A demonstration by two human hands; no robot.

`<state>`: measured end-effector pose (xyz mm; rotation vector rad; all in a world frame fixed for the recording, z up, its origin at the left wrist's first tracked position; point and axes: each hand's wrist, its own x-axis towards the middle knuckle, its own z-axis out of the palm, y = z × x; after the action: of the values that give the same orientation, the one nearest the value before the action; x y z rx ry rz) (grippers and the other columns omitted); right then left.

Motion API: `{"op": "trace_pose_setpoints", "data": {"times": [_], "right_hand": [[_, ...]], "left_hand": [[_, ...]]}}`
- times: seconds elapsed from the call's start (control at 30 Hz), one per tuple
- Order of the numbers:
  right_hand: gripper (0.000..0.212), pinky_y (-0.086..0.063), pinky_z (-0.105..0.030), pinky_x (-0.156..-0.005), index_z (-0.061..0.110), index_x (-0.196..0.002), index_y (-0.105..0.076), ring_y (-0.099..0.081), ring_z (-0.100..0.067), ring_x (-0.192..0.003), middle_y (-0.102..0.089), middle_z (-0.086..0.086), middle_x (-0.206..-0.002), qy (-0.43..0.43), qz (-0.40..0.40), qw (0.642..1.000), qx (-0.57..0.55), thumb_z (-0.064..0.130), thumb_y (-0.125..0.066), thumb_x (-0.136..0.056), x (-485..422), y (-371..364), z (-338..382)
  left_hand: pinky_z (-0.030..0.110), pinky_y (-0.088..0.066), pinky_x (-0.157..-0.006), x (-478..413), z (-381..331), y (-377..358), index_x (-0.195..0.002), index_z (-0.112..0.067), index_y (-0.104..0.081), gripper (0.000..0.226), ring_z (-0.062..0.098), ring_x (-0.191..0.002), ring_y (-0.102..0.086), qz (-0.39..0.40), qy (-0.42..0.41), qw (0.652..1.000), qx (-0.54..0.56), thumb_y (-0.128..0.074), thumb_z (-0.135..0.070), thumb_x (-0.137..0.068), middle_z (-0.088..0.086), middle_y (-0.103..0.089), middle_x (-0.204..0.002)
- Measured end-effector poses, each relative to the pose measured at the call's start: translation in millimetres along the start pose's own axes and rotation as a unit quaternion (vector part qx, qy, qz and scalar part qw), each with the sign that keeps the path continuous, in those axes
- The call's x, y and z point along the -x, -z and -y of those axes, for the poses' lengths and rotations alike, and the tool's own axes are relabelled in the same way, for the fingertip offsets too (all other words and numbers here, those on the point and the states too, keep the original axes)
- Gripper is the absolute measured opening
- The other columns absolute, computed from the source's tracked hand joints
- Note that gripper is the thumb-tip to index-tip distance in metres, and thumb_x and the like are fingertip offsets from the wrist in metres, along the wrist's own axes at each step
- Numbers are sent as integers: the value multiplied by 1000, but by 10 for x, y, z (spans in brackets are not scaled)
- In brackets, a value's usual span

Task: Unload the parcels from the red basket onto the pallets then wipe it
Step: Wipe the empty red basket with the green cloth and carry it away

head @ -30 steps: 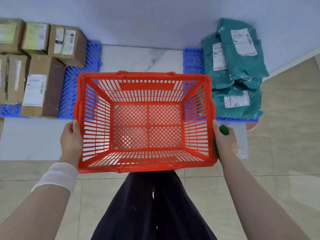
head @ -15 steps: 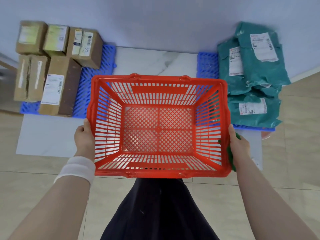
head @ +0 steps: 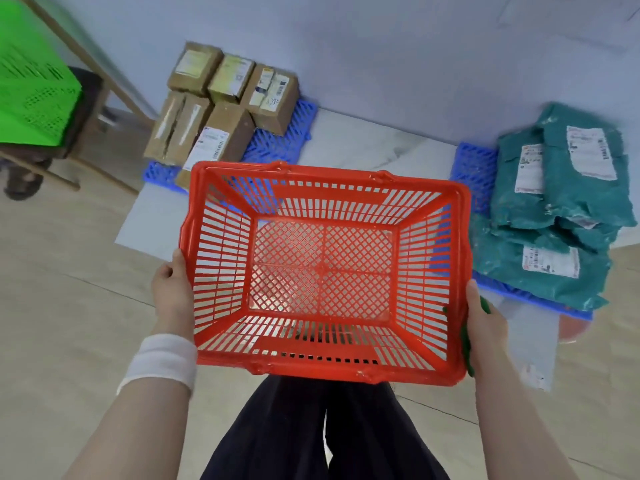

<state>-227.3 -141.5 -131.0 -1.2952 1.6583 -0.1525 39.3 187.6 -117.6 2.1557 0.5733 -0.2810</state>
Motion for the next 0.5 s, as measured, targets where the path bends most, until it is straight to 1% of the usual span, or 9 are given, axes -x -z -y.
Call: {"op": "trace_pose_setpoints", "data": {"times": [0.07, 0.13, 0.17, 0.23, 0.3, 0.33, 0.4, 0.43, 0.5], "right_hand": [[63, -52, -46, -85, 20, -66, -61, -64, -25, -79, -66, 2, -75, 24, 26, 999, 0, 81, -47, -63, 149, -101, 101], [61, -50, -44, -87, 19, -72, -62, -64, -23, -84, -67, 2, -84, 46, 52, 997, -10, 78, -51, -65, 315, -232, 202], [58, -49, -41, -84, 19, -74, -62, -63, -19, -82, -66, 4, -84, 60, 61, 996, -15, 76, -52, -67, 413, -307, 260], [49, -46, -31, -72, 20, -72, -61, -59, -8, -71, -61, 11, -75, 95, 74, 992, -25, 68, -54, -74, 649, -472, 376], [43, -40, -24, -62, 20, -70, -58, -54, -4, -65, -57, 14, -70, 122, 82, 989, -27, 61, -54, -79, 933, -670, 465], [41, -40, -24, -60, 20, -69, -58, -54, -5, -64, -57, 13, -69, 131, 87, 987, -26, 59, -54, -81, 1083, -772, 493], [39, -40, -24, -59, 22, -67, -56, -55, -7, -63, -57, 11, -68, 147, 101, 984, -21, 57, -53, -83, 1403, -982, 522], [38, -40, -24, -59, 22, -67, -56, -55, -8, -64, -57, 10, -69, 155, 108, 982, -19, 57, -53, -84, 1559, -1095, 531], [40, -41, -25, -61, 21, -68, -57, -56, -10, -64, -59, 8, -69, 163, 118, 979, -14, 57, -53, -84, 1876, -1322, 524]], "left_hand": [[37, -43, -73, 3, 51, 274, -91, -11, -57, 48, 28, -82, -59, -15, 11, 999, 28, -37, -54, -90, 9, -62, -90], [40, -47, -77, -8, 105, 563, -93, -9, -59, 49, 30, -85, -60, -30, 20, 998, 59, -38, -53, -89, 12, -64, -93], [41, -47, -78, -19, 140, 716, -94, -9, -59, 49, 30, -85, -60, -39, 24, 997, 70, -38, -53, -89, 12, -64, -95], [38, -46, -75, -47, 219, 1031, -92, -12, -58, 48, 28, -82, -59, -61, 29, 994, 85, -37, -55, -90, 10, -63, -94], [37, -49, -72, -111, 312, 1367, -90, -13, -58, 48, 24, -77, -61, -72, 34, 991, 109, -38, -56, -89, 9, -64, -92], [39, -52, -73, -156, 365, 1536, -90, -12, -59, 49, 24, -78, -63, -71, 39, 989, 127, -38, -57, -89, 8, -66, -93], [48, -53, -82, -271, 497, 1893, -93, -11, -62, 54, 29, -85, -66, -61, 50, 983, 166, -39, -60, -86, 11, -68, -96], [51, -52, -85, -346, 583, 2077, -91, -13, -62, 55, 31, -87, -66, -60, 55, 981, 178, -39, -62, -84, 12, -69, -95], [52, -52, -85, -503, 770, 2447, -82, -18, -61, 51, 32, -87, -66, -66, 59, 977, 193, -40, -64, -82, 11, -69, -92]]}}
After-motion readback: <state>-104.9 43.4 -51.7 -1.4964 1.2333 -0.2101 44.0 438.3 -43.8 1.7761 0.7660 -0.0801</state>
